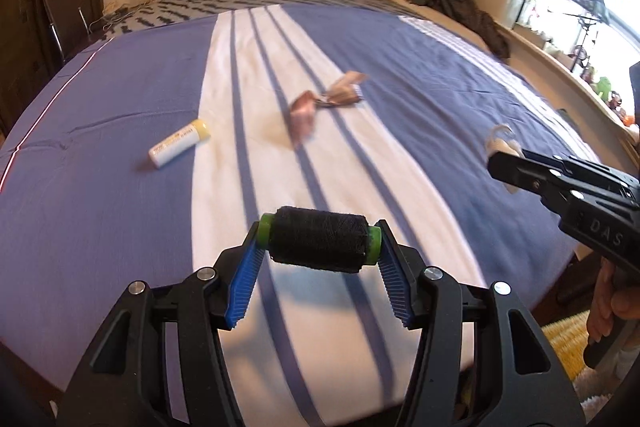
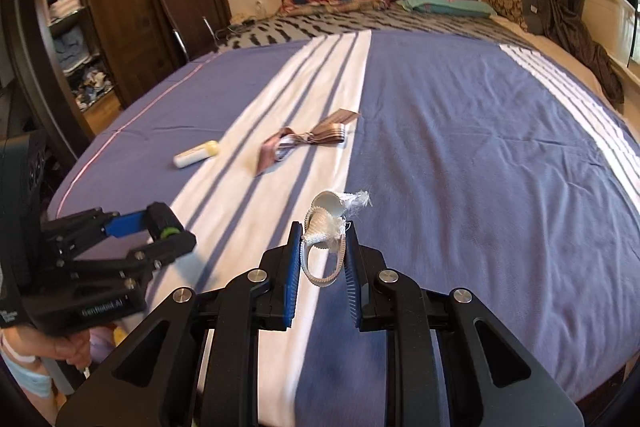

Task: Collect trash
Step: 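Carry spool and hair tie down into the bin and open both tools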

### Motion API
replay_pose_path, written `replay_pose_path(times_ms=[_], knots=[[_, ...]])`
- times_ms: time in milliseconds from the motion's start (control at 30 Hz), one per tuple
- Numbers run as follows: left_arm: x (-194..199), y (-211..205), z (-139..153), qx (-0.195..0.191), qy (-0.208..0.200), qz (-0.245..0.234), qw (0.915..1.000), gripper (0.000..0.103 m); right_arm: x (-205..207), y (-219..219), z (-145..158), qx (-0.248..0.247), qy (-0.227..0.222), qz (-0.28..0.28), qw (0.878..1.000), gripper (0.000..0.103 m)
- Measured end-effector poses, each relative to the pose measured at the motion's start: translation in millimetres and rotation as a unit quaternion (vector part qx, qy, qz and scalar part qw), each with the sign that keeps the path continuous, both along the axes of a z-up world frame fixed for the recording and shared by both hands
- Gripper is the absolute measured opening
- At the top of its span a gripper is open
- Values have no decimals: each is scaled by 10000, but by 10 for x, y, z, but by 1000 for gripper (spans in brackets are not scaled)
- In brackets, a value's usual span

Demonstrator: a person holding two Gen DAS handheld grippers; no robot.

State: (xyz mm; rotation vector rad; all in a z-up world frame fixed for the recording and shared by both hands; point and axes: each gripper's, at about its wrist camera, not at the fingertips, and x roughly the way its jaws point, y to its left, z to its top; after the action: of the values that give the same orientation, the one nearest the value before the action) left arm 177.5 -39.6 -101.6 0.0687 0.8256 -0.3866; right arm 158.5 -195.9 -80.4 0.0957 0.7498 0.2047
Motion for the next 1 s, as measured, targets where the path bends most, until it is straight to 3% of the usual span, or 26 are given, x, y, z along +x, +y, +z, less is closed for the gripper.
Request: replay_pose_path(times_ms=[200, 467, 667, 1000], knots=[[-509, 20, 58, -123, -61, -86, 9999, 53, -449, 69, 53, -62, -93, 129, 9999, 21], [-1113, 144, -96, -257, 53, -35, 9997, 53, -1021, 79, -108, 54, -9, 194, 9998, 21], [-1455, 222, -461, -286, 414, -23, 9987, 53, -1408, 115, -376, 135, 182, 307, 9993, 21], [-1643, 141, -1193, -91, 1200, -66, 9927, 53, -1631, 209, -1146, 208, 1088, 387, 9931, 21]])
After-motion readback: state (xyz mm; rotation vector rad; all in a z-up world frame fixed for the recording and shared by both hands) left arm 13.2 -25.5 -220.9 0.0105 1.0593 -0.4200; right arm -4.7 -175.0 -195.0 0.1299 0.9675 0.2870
